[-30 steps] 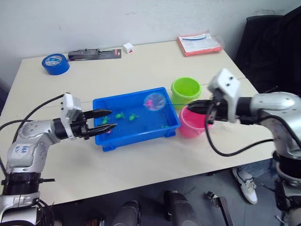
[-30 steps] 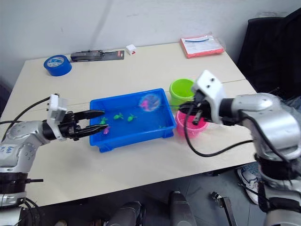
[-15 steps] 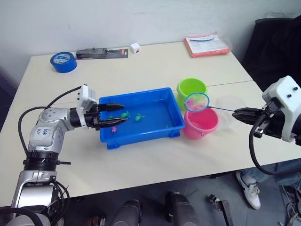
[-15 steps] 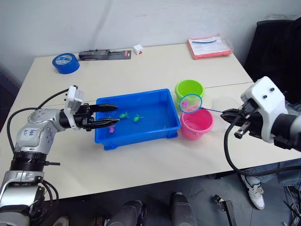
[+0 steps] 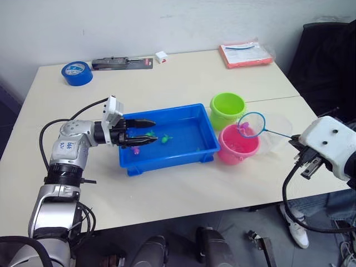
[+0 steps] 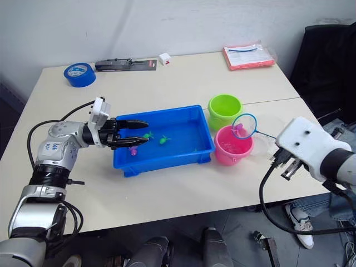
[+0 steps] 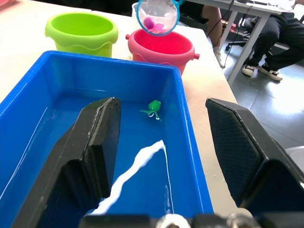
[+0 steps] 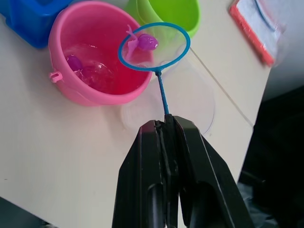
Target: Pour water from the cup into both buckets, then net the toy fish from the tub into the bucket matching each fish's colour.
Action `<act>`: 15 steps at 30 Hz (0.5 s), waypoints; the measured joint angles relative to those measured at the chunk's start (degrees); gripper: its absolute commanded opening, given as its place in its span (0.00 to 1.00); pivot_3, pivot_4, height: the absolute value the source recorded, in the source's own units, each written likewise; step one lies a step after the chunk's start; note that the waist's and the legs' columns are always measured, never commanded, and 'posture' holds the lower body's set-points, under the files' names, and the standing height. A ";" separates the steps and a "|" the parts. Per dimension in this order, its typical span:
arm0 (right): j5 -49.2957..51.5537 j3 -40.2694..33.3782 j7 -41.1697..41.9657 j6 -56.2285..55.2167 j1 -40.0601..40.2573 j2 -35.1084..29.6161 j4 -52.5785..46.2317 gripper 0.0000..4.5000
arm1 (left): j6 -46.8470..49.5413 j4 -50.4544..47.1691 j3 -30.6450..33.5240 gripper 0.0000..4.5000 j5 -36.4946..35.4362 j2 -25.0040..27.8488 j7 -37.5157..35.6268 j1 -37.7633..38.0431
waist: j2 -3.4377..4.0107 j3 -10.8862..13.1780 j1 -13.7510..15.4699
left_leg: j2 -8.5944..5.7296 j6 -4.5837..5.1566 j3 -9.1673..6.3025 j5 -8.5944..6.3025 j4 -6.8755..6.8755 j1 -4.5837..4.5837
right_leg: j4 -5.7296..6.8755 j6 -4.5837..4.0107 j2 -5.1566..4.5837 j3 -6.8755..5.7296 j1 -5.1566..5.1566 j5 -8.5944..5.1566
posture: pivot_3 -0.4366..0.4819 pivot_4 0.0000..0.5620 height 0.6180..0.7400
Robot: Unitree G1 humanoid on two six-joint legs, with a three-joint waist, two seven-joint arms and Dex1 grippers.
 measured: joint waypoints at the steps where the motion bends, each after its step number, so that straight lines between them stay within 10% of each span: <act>1: -1.72 0.37 -0.10 -2.20 0.83 -0.60 -0.08 0.17 | -0.09 0.27 0.00 0.69 0.11 -0.02 -0.04 -0.12 | -0.01 0.00 0.00 | 0.00 0.00 0.00 0.00 0.04 0.00 | 0.01 0.00 0.00 0.00 0.00 0.00 | 0.48 0.27 1.00; 15: -25.33 1.67 1.93 -28.30 13.34 -0.95 1.02 0.17 | -0.55 0.47 0.20 0.69 0.71 -0.26 -0.12 -0.14 | -0.04 -0.02 -0.02 | -0.05 0.01 0.01 -0.01 0.19 -0.01 | 0.09 0.03 0.00 0.01 0.03 0.02 | 0.48 0.27 1.00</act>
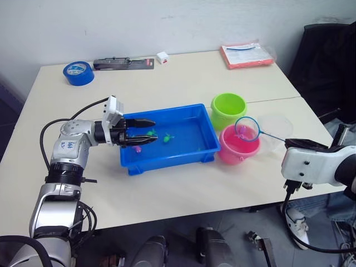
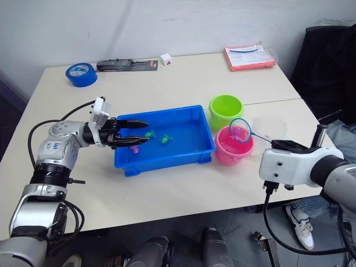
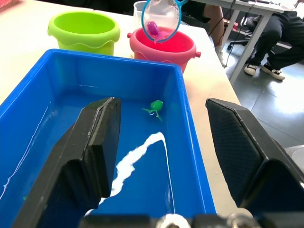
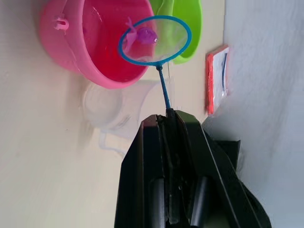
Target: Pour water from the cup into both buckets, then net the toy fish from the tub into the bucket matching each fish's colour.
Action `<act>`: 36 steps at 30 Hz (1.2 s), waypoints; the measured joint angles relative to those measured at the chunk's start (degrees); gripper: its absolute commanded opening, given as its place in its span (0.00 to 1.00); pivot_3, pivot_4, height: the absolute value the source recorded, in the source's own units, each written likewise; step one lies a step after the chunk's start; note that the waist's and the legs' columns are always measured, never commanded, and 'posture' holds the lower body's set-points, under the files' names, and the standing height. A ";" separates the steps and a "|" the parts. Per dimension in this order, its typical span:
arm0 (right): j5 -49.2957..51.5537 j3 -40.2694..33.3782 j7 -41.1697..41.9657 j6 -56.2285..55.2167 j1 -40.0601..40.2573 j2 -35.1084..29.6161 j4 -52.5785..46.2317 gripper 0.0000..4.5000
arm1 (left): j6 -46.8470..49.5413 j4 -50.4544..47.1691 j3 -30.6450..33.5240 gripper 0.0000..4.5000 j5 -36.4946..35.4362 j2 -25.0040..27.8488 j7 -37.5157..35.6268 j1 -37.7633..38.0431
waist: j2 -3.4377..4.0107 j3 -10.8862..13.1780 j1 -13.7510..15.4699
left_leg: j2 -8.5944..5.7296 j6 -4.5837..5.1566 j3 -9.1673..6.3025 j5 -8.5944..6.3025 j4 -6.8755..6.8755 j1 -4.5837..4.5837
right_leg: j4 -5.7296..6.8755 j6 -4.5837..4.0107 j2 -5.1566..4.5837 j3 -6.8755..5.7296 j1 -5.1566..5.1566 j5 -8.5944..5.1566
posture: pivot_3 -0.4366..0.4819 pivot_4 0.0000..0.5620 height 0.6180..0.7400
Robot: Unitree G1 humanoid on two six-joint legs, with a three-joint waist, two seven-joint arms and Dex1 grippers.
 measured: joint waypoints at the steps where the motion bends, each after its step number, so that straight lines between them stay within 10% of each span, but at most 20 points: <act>1: -1.02 0.16 -0.01 -1.51 0.33 0.89 0.16 0.17 | 0.00 0.00 0.02 0.69 0.01 0.00 0.01 0.00 | 0.00 0.00 -0.01 | 0.00 0.00 0.00 0.00 0.02 0.00 | 0.02 0.00 0.00 0.00 0.00 0.00 | 0.48 0.27 1.00; 36: -42.21 -4.34 -27.66 -49.69 8.38 21.77 14.27 0.17 | 1.90 -5.40 1.41 0.69 -0.27 -0.69 2.48 5.26 | -0.04 -0.04 -0.13 | -0.09 0.00 0.12 0.00 0.19 0.10 | 0.25 0.01 0.04 0.07 0.04 0.01 | 0.48 0.27 1.00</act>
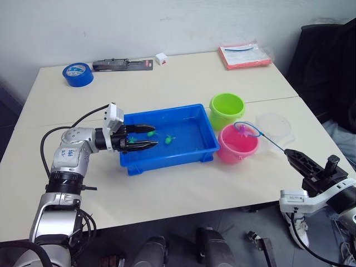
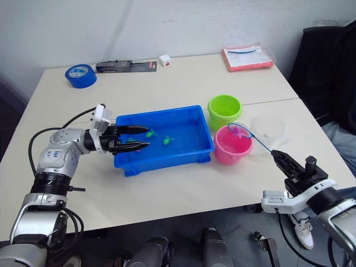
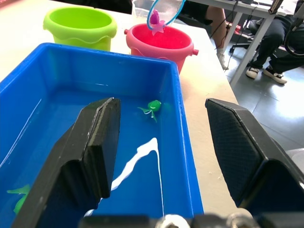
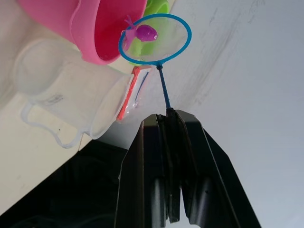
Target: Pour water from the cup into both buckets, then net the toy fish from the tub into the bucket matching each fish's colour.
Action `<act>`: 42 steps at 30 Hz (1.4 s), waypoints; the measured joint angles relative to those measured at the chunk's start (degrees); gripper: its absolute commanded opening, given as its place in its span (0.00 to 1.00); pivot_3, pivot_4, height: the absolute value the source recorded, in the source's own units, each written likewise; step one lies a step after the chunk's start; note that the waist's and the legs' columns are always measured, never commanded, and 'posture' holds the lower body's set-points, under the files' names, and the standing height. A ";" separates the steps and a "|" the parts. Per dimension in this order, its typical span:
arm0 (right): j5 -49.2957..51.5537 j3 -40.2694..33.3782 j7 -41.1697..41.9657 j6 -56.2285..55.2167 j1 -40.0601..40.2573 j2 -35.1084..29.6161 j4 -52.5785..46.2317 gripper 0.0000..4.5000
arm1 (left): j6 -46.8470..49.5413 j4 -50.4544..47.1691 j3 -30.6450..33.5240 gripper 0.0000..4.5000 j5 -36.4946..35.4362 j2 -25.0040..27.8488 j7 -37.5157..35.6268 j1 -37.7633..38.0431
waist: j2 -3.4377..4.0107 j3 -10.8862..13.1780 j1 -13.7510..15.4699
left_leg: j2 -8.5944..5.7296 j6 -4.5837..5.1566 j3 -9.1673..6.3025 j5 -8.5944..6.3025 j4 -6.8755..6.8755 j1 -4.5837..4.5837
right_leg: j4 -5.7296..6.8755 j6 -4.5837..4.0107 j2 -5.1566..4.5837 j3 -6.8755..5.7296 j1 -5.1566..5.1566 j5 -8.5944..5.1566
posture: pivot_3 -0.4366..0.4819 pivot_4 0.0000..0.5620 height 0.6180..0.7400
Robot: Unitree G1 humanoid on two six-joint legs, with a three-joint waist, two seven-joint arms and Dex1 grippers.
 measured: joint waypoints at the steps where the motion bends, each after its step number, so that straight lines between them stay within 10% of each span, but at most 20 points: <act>1: -1.28 0.02 -1.30 -0.78 0.05 0.15 0.13 0.17 | 0.07 0.00 0.05 0.69 0.00 0.00 0.05 0.47 | 0.00 0.00 -0.01 | 0.00 0.00 0.01 0.00 0.00 0.00 | 0.00 0.00 0.01 0.00 0.00 0.00 | 0.48 0.27 1.00; 16: -8.82 1.12 -11.47 -3.69 0.48 2.38 2.72 0.17 | 1.18 -2.57 1.42 0.69 -0.09 0.16 1.20 2.34 | -0.01 0.00 -0.14 | 0.00 0.00 0.05 0.00 -0.02 0.04 | 0.01 0.00 0.02 0.06 0.02 0.00 | 0.48 0.27 1.00; 25: 12.49 7.49 -1.73 -1.89 -14.75 -3.77 5.12 0.17 | 3.45 -4.07 3.31 0.69 -1.45 2.73 1.30 2.80 | -0.02 -0.01 -1.48 | 0.09 0.00 0.05 0.00 0.01 0.11 | 0.01 0.01 0.04 0.07 0.13 0.00 | 0.48 0.27 1.00; 36: 55.40 32.03 31.48 41.97 -54.51 2.76 10.03 0.17 | 6.88 -14.70 9.94 0.69 -3.21 9.43 6.30 11.98 | -0.05 0.00 -2.95 | 0.37 -0.08 -0.10 -0.04 -0.01 -0.02 | -0.12 -0.07 0.15 0.11 0.07 0.04 | 0.48 0.27 1.00; 42: 73.46 33.42 32.46 67.87 -64.20 13.89 12.45 0.17 | 9.87 -22.98 15.56 0.69 -4.53 12.88 10.16 21.44 | -0.04 0.01 -2.69 | 0.40 -0.09 -0.16 -0.05 -0.02 -0.07 | -0.12 -0.15 0.15 0.04 0.06 0.09 | 0.48 0.27 1.00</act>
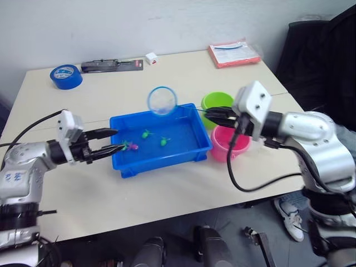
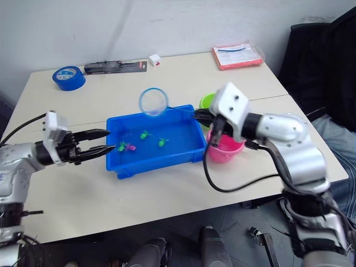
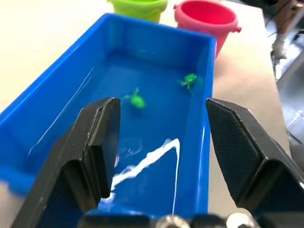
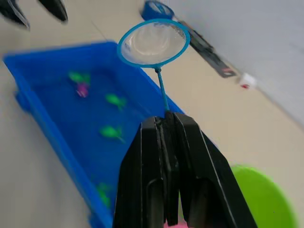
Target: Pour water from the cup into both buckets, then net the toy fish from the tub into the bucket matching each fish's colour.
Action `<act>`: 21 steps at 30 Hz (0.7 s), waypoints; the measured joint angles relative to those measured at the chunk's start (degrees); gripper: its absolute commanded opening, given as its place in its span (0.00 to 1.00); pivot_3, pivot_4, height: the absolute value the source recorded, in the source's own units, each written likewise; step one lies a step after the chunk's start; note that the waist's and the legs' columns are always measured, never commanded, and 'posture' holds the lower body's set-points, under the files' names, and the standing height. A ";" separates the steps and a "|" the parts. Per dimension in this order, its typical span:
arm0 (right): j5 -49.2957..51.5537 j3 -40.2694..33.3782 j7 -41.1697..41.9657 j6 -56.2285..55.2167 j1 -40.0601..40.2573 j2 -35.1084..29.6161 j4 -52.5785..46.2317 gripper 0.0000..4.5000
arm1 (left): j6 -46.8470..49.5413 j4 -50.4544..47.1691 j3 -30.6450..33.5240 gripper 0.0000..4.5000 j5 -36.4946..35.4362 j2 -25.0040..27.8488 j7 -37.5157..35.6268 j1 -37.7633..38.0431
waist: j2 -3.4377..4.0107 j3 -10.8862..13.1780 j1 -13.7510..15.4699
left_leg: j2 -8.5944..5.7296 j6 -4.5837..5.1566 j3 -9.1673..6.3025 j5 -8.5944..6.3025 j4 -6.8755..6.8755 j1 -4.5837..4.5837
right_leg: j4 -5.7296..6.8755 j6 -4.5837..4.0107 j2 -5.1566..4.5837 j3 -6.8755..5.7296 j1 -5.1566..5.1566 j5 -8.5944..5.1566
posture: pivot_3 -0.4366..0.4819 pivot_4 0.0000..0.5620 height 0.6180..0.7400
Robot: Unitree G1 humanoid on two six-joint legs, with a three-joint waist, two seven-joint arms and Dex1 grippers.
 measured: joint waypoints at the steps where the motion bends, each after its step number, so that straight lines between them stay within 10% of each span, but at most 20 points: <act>1: 2.00 -0.03 -0.54 2.43 -0.85 1.50 0.70 0.17 | 0.65 -1.27 0.95 0.69 -0.11 0.57 0.76 1.58 | 0.00 0.00 0.11 | 0.00 0.00 -0.02 0.00 0.00 0.00 | -0.01 0.00 -0.01 -0.01 0.00 0.00 | 0.48 0.27 1.00; 21: 12.79 14.52 -6.45 33.25 -12.20 0.00 8.42 0.17 | 10.64 -12.07 10.45 0.69 -6.24 1.71 8.50 16.03 | 0.06 0.03 -0.20 | 0.01 -0.01 0.07 -0.01 -0.17 -0.02 | -0.10 -0.08 -0.01 0.01 -0.10 0.03 | 0.48 0.27 1.00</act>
